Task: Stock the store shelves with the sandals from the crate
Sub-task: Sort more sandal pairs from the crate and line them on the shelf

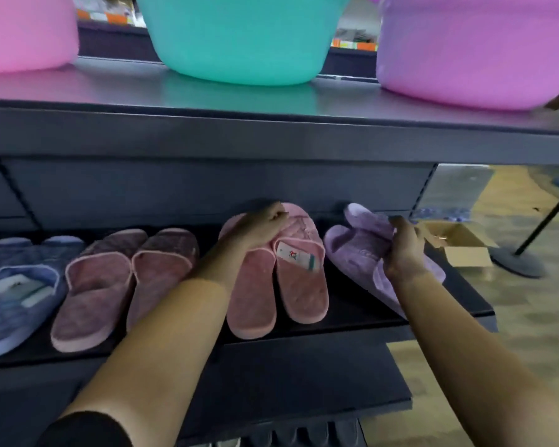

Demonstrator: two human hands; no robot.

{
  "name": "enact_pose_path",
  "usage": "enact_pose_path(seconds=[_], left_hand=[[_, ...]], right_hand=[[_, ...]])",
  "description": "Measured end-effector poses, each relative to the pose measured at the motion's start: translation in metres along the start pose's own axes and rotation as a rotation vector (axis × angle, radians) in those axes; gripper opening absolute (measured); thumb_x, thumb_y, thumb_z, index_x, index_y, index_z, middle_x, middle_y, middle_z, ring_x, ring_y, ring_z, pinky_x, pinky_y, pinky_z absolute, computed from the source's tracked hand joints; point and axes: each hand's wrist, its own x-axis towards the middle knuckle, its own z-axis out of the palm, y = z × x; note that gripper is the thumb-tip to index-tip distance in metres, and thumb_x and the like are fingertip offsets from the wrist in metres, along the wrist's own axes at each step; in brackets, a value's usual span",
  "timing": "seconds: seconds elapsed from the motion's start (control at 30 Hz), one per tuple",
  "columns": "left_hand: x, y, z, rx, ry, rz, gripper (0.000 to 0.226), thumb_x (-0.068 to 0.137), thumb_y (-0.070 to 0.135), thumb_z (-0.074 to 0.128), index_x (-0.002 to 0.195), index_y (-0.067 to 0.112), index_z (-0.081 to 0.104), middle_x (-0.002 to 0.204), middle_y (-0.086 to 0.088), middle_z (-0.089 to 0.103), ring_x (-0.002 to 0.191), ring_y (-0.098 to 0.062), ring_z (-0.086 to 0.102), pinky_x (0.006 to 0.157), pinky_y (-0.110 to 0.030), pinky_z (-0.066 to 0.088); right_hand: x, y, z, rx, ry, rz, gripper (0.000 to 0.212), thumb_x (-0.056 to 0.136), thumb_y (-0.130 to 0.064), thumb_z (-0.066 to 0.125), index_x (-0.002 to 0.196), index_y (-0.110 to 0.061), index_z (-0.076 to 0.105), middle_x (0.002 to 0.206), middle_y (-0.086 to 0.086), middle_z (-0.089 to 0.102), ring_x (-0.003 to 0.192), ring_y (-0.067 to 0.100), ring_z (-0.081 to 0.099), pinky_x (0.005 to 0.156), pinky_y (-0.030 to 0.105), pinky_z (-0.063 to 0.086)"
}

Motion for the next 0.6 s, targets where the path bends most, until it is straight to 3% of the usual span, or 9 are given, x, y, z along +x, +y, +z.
enact_pose_path(seconds=[0.1,0.17,0.23,0.3,0.37,0.47,0.6], left_hand=[[0.008,-0.021,0.015,0.055,-0.034,-0.058,0.030,0.094,0.049,0.037,0.095,0.021,0.048,0.104,-0.005,0.059,0.098,-0.021,0.058,0.085,-0.034,0.041],[0.010,-0.027,0.018,0.091,0.003,-0.047,0.028,0.094,0.048,0.037,0.095,0.023,0.050,0.107,-0.007,0.055,0.105,-0.023,0.056,0.090,-0.033,0.039],[0.009,-0.023,0.016,0.131,0.012,-0.013,0.030,0.096,0.046,0.037,0.098,0.020,0.053,0.107,-0.007,0.053,0.106,-0.024,0.056,0.092,-0.035,0.041],[0.004,-0.019,0.010,0.200,0.006,0.016,0.034,0.097,0.046,0.034,0.102,0.020,0.055,0.111,-0.006,0.053,0.107,-0.025,0.055,0.092,-0.036,0.042],[-0.002,-0.020,0.003,0.249,0.035,0.020,0.039,0.098,0.047,0.031,0.106,0.020,0.057,0.116,-0.007,0.055,0.109,-0.026,0.055,0.093,-0.038,0.042],[-0.020,-0.023,-0.005,0.234,0.137,-0.005,0.040,0.099,0.044,0.032,0.109,0.016,0.059,0.117,-0.009,0.061,0.108,-0.028,0.057,0.090,-0.037,0.044],[-0.056,-0.034,-0.002,0.202,0.349,0.024,0.030,0.097,0.033,0.045,0.107,0.012,0.063,0.111,-0.012,0.063,0.103,-0.031,0.059,0.086,-0.034,0.046]], right_hand=[[0.009,0.010,-0.004,-0.075,-0.087,0.023,0.028,0.091,-0.018,0.052,0.109,0.000,0.061,0.091,0.006,0.063,0.095,0.031,0.065,0.056,0.018,0.046],[0.009,0.017,-0.009,-0.213,-0.178,-0.020,0.027,0.088,-0.026,0.053,0.100,-0.008,0.068,0.093,0.009,0.071,0.092,0.028,0.068,0.058,0.013,0.049],[0.015,0.022,-0.014,-0.333,-0.249,-0.023,0.035,0.081,-0.036,0.056,0.106,-0.014,0.067,0.096,0.006,0.073,0.094,0.027,0.069,0.066,0.022,0.055],[0.015,0.018,-0.017,-0.549,-0.284,-0.105,0.032,0.084,-0.037,0.055,0.107,-0.016,0.064,0.092,0.002,0.070,0.087,0.020,0.067,0.059,0.019,0.049],[0.012,0.013,-0.017,-0.879,-0.256,-0.249,0.030,0.090,-0.031,0.049,0.111,-0.015,0.062,0.094,0.010,0.065,0.086,0.025,0.062,0.066,0.027,0.042],[-0.005,0.011,-0.014,-1.204,-0.119,-0.373,0.035,0.088,-0.029,0.047,0.119,-0.016,0.059,0.117,0.018,0.059,0.111,0.040,0.047,0.089,0.043,0.038],[-0.027,0.024,0.002,-1.192,-0.113,-0.559,0.036,0.080,-0.035,0.043,0.095,-0.015,0.068,0.111,0.015,0.064,0.109,0.042,0.048,0.089,0.047,0.039]])
